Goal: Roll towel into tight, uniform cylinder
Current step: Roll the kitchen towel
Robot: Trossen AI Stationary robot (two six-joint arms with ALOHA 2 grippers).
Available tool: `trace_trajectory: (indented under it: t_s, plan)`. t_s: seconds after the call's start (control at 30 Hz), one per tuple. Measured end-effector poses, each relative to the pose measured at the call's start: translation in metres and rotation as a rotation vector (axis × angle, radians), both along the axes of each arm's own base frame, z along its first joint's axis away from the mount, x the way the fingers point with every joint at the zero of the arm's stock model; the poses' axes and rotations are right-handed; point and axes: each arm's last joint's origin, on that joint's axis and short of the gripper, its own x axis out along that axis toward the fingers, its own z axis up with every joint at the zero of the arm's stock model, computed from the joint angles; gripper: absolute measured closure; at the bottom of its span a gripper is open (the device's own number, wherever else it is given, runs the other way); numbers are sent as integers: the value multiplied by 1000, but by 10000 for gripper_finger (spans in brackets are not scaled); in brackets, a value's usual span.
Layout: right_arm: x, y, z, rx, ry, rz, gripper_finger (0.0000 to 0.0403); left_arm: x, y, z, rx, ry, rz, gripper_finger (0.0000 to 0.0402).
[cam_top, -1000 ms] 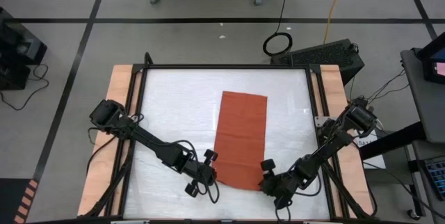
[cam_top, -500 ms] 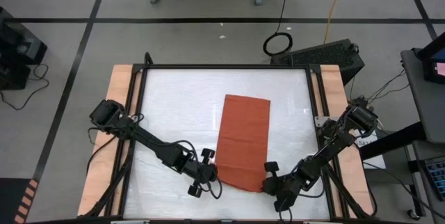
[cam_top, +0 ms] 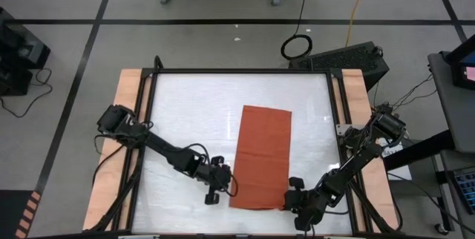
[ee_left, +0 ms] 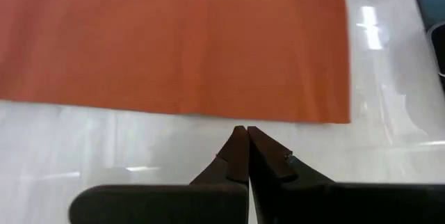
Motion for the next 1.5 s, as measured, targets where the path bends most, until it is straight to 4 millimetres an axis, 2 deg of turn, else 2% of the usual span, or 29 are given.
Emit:
trace_trajectory:
  t_s: [0.1, 0.27, 0.47, 0.57, 0.67, 0.8, 0.97, 1.5]
  plan:
    - [0, 0, 0, 17, 5, -20, 401, 1, -1, 1, 11, -27, -59, 401]
    - [0, 0, 1, 23, 5, -26, 401, -5, -29, 8, -11, -153, -304, 377]
    - [1, 0, 1, 26, 1, -28, 401, -22, -56, 7, 240, -254, -393, 316]
    - [1, 0, 1, 27, 0, -29, 401, -28, -66, 0, 375, -282, -412, 271]
    - [1, 0, 1, 32, 2, -36, 401, -27, -69, -14, 407, -263, -433, 231]
    - [1, 0, 1, 33, 1, -44, 401, -22, -71, -29, 418, -265, -416, 210]
    - [3, -1, 2, 41, 2, -57, 401, -17, -74, -33, 438, -332, -408, 228]
    - [6, -2, 3, 46, -11, -58, 401, -13, -72, -42, 488, -334, -415, 350]
